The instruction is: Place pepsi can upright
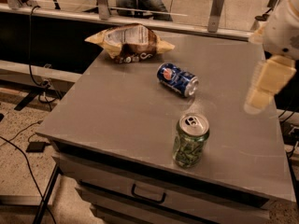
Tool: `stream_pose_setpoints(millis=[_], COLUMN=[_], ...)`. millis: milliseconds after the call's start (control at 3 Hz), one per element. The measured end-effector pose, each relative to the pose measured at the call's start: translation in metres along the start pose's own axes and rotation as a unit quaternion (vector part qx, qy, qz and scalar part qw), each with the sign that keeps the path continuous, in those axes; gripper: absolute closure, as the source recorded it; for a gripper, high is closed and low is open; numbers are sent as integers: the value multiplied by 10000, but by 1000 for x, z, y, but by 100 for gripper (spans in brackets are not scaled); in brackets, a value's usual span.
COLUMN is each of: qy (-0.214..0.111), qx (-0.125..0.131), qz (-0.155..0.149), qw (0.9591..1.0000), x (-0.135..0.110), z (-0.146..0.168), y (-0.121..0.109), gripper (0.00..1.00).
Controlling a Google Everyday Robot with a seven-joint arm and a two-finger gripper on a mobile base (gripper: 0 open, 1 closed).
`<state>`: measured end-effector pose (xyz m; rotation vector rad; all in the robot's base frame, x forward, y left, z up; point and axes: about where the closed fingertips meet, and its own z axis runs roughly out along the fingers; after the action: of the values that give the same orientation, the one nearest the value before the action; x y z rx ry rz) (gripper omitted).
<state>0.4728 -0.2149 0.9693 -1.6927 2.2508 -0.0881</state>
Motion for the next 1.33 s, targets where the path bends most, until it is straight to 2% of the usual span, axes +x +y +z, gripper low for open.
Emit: stream_pose_setpoints(millis=[333, 667, 1000, 1333], qy=[-38, -112, -2, 217], qx=[-65, -183, -452, -606], qz=[439, 913, 1240, 1300], qw=[9990, 9956, 9912, 9894], x=[-16, -28, -81, -114], z=[45, 74, 101, 125], y=[-64, -100, -108, -107], gripper=[0, 0, 0, 0])
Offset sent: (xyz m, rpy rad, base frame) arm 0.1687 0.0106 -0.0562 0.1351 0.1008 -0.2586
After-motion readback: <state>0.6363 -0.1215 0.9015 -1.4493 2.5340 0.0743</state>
